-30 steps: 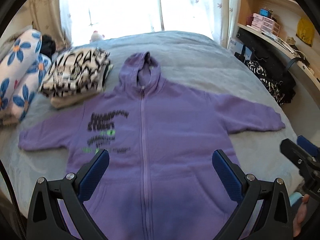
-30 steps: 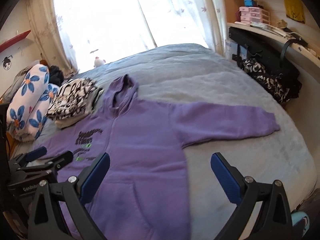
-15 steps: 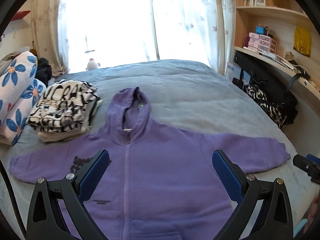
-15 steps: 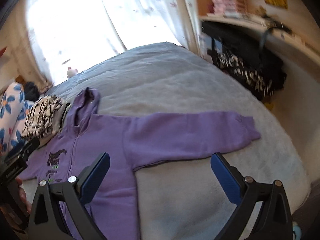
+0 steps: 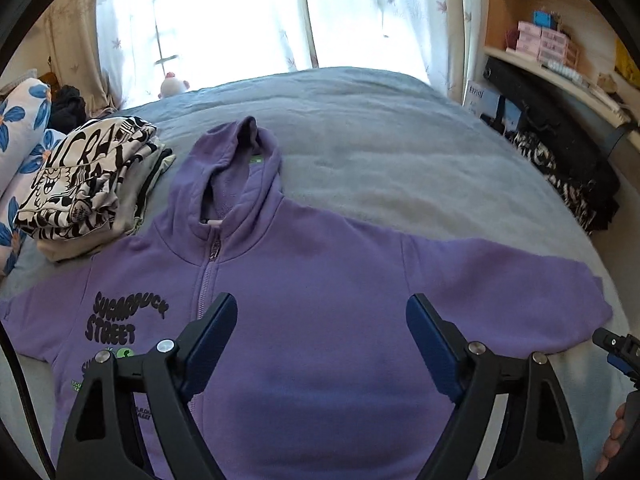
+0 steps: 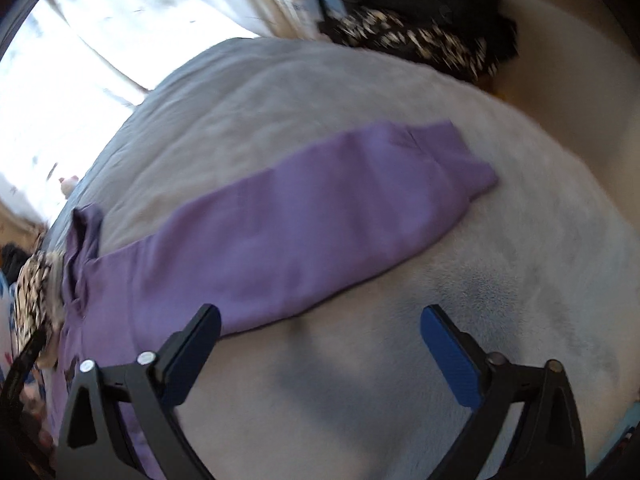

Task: Fold large clothes
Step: 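Reach the right tool to a hoodie sleeve cuff and grasp it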

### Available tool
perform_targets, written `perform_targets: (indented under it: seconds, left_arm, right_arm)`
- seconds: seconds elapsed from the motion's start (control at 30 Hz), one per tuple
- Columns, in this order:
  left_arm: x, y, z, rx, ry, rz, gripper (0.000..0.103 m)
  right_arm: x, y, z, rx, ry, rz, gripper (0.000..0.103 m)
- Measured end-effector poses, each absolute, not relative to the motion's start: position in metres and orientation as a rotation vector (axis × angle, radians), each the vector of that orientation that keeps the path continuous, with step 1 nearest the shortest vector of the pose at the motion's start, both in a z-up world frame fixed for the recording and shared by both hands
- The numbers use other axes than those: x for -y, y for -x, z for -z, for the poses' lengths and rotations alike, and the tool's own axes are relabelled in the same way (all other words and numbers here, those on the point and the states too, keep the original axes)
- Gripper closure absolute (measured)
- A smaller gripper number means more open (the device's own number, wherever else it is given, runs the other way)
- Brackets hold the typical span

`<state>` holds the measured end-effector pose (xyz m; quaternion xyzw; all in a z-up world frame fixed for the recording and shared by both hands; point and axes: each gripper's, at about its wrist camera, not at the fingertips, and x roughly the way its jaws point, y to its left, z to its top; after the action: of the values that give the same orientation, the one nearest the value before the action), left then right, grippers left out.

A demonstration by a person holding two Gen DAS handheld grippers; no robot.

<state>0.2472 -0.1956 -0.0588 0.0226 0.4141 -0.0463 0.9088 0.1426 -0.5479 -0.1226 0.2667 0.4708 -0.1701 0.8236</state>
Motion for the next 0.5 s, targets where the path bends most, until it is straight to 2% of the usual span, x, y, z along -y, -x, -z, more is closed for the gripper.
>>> perform_targets:
  seconds: [0.17,0.3,0.33,0.4,0.43,0.47,0.5]
  left_arm:
    - [0.2,-0.266,0.087,-0.976,-0.035,0.117,0.018]
    - [0.203,-0.267,0.099,-0.984,-0.068,0.138,0.018]
    - [0.204,-0.266,0.1,-0.974,-0.08,0.134,0.018]
    - [0.202,-0.264,0.099,-0.966,-0.077,0.159,0.018]
    - [0.199,-0.263,0.097,-0.965,-0.054,0.189,0.018]
    - [0.196,-0.263,0.094,-0.966,-0.034,0.204,0.018]
    - [0.192,-0.262,0.091,-0.968,-0.012,0.215,0.018]
  right_arm:
    - [0.577,-0.154,0.163,-1.048,-0.711,0.396,0.012]
    - [0.584,-0.163,0.167,-0.995,-0.73,0.432,0.013]
    - [0.584,-0.167,0.166,-0.988,-0.72,0.44,0.016]
    - [0.583,-0.175,0.165,-0.992,-0.687,0.452,0.053]
    - [0.583,-0.18,0.163,-0.997,-0.677,0.453,0.062]
    - [0.582,-0.182,0.159,-0.982,-0.677,0.455,0.082]
    - [0.582,-0.184,0.153,-0.958,-0.682,0.441,0.088]
